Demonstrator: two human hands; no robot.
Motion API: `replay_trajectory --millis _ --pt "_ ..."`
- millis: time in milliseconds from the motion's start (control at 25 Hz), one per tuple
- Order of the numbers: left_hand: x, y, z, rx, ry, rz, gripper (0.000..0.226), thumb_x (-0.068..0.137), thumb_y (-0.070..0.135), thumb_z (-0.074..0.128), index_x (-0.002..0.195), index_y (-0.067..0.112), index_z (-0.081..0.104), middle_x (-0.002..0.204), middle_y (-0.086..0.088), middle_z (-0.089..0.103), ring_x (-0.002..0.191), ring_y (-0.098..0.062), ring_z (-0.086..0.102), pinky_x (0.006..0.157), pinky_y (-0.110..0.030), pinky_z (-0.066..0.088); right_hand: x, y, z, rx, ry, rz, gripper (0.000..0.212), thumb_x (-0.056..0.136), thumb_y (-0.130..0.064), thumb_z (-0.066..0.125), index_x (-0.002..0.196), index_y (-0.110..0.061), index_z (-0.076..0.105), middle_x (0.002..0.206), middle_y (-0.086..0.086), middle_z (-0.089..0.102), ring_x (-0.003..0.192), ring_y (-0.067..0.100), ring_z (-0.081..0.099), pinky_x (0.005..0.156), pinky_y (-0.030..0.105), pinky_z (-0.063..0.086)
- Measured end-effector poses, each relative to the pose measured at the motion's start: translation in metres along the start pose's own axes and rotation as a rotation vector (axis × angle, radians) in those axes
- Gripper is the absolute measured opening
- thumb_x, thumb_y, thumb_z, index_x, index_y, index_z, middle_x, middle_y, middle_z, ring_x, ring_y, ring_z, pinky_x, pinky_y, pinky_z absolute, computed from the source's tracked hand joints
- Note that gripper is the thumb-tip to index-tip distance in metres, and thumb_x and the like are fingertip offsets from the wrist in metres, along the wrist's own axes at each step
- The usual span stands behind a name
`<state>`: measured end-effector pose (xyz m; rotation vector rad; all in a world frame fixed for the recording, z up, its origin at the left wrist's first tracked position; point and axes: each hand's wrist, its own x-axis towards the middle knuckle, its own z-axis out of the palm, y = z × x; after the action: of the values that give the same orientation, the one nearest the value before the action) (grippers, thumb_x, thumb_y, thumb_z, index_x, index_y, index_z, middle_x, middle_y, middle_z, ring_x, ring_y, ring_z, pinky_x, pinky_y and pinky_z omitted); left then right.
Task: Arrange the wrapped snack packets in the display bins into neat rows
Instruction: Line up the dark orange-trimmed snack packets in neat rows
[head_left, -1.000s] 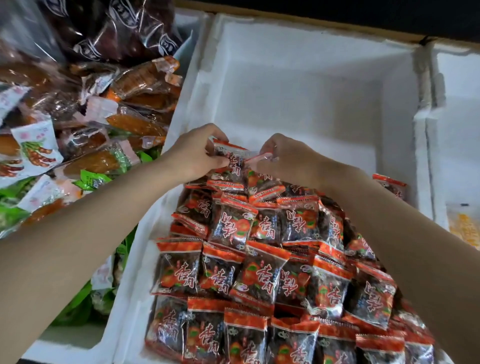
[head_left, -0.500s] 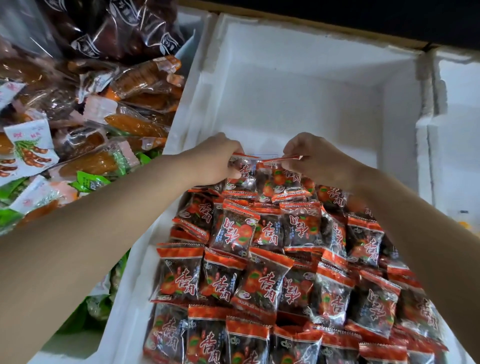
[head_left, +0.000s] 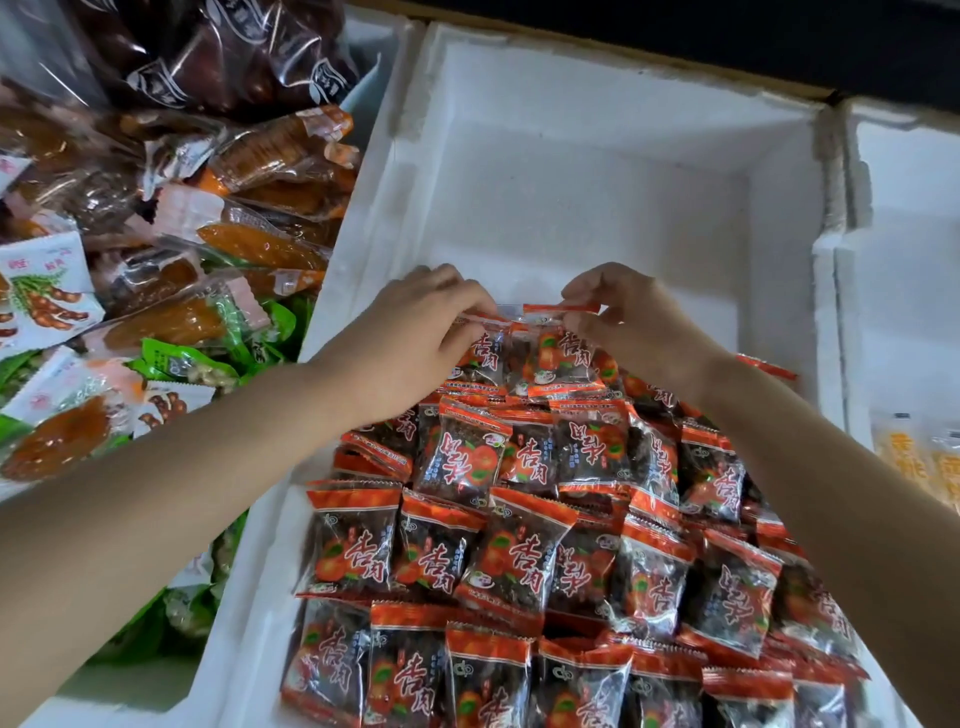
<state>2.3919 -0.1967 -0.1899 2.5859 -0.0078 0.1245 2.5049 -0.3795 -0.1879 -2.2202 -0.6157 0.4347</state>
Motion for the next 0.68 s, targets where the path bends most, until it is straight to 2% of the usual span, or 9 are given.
replay_trajectory --millis 80,200,320,480,600,680 --pt "-0.023 0.01 -0.001 -0.022 -0.098 0.071 0.029 0.093 0.035 0.049 0.12 0.028 0.057 0.113 0.015 0.05 0.112 -0.003 0.041 0.103 -0.029 0.032 -0.011 -0.004 -0.001 0.068 0.053 0.006 0.018 0.092 -0.01 0.056 0.105 -0.022 0.052 0.087 -0.016 0.056 0.069 0.0 0.054 0.064 0.015 0.045" --pt "-0.049 0.015 0.003 0.127 -0.299 0.18 0.045 0.091 0.047 0.05 0.135 0.039 0.044 0.124 0.022 0.04 0.116 0.004 0.027 0.101 -0.018 0.018 -0.036 -0.006 -0.005 0.211 0.104 0.024 0.02 0.094 -0.008 0.052 0.11 -0.02 0.051 0.085 -0.014 0.056 0.062 -0.004 0.053 0.06 0.013 0.044" --pt "-0.053 0.011 0.004 0.233 -0.274 0.123 0.047 0.094 0.044 0.048 0.139 0.037 0.038 0.13 0.018 0.037 0.122 -0.001 0.025 0.106 -0.02 0.015 -0.065 0.0 -0.013 0.252 0.127 0.05 0.02 0.093 -0.007 0.053 0.108 -0.02 0.053 0.084 -0.012 0.057 0.063 -0.004 0.054 0.066 0.016 0.045" --pt "-0.058 0.016 0.003 0.232 -0.139 0.179 0.042 0.091 0.039 0.049 0.131 0.026 0.052 0.127 0.009 0.047 0.121 -0.011 0.038 0.107 -0.033 0.031 -0.099 0.007 -0.028 0.319 0.189 0.111 0.02 0.094 -0.003 0.049 0.104 -0.019 0.055 0.08 -0.008 0.06 0.064 -0.001 0.054 0.064 0.013 0.047" --pt "-0.062 0.046 0.003 -0.122 -0.154 0.052 0.049 0.088 0.048 0.05 0.134 0.035 0.045 0.129 0.025 0.04 0.12 0.01 0.032 0.102 -0.014 0.024 -0.128 0.006 -0.032 0.448 0.137 0.161 0.021 0.093 -0.004 0.048 0.103 -0.02 0.056 0.071 -0.016 0.061 0.069 -0.001 0.057 0.069 0.014 0.05" --pt "-0.065 0.075 0.007 -0.443 -0.276 -0.1 0.058 0.083 0.051 0.056 0.137 0.039 0.039 0.131 0.029 0.042 0.113 0.015 0.043 0.1 -0.014 0.036 -0.146 0.0 -0.026 0.503 0.065 0.177 0.021 0.089 -0.003 0.052 0.102 -0.019 0.056 0.072 -0.014 0.062 0.073 0.002 0.059 0.071 0.019 0.051"
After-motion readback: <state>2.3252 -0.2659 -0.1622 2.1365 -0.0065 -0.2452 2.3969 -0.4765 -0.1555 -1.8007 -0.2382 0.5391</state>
